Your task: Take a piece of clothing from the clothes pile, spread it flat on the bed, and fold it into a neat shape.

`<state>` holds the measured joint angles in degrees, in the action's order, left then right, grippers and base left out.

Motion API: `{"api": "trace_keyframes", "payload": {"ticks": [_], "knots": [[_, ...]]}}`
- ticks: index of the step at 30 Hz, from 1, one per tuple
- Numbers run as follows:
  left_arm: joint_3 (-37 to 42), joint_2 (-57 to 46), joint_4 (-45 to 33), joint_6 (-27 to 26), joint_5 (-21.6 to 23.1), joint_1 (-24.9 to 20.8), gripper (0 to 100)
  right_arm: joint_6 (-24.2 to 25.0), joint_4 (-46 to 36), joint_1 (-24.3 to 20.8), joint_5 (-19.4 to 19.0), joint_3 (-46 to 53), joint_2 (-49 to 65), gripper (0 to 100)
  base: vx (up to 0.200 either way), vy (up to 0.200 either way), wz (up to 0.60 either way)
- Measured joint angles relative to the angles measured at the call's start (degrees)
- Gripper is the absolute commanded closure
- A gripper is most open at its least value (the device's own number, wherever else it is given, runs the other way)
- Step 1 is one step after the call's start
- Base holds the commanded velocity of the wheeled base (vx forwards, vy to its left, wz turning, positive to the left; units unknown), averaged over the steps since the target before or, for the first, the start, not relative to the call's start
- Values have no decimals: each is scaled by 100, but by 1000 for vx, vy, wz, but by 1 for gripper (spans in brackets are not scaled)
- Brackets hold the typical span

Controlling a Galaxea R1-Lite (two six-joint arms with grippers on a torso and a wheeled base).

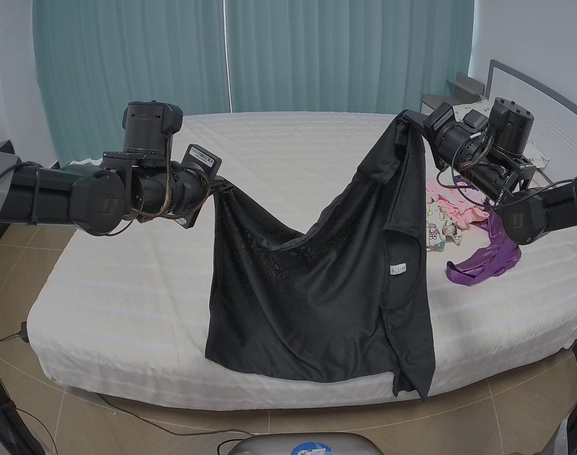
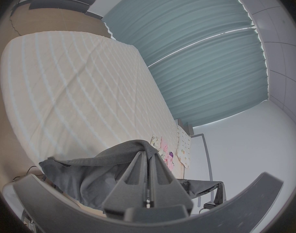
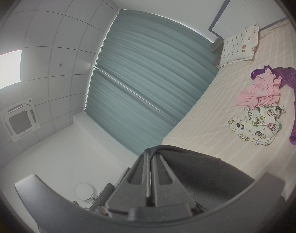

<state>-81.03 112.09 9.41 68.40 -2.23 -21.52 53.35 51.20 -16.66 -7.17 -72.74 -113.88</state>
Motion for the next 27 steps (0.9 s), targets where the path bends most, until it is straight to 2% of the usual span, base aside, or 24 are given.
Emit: {"api": "trace_keyframes", "payload": {"ticks": [4, 11, 12, 20, 27], "knots": [[-223, 285, -24, -2, -1, 57, 100, -4, 88, 16, 4, 66, -188, 100, 200, 0, 0], [-467, 784, -38, -15, 2, 121, 100, -28, 134, 21, 26, 130, -623, 100, 0, 0, 0], [-485, 852, -38, -15, 2, 126, 0, -30, 132, 21, 30, 141, -688, 0, 0, 0, 0], [-712, 1420, -13, -15, -48, 176, 0, -91, 145, 11, 66, 107, -1381, 0, 0, 0, 0], [-953, 1851, -38, -39, -404, 355, 0, -394, -169, 171, 263, -13, -1936, 0, 0, 0, 0]]}}
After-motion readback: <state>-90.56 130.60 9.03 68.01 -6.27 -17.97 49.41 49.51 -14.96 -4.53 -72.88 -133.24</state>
